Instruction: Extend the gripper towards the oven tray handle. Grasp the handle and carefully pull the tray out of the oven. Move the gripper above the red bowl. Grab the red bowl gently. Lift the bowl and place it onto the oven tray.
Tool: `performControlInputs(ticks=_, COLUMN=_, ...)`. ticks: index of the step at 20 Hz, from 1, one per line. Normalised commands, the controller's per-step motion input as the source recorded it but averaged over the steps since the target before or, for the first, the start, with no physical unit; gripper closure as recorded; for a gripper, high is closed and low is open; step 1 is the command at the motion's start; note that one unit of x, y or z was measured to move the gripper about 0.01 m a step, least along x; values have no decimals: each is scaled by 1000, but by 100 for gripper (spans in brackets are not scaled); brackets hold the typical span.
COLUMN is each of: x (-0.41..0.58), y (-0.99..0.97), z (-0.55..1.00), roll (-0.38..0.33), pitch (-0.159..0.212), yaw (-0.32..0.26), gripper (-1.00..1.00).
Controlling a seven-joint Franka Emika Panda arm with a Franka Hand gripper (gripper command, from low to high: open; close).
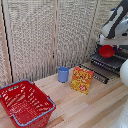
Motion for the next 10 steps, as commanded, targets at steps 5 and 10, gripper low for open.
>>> performControlInputs(ticks=5, x=-131, y=-22, z=-230, roll=2, pitch=29, yaw=25, gripper=100)
performControlInputs(ticks=10, x=-7, y=-37, z=51, roll=8, pitch=-59, yaw=-131, gripper=-100)
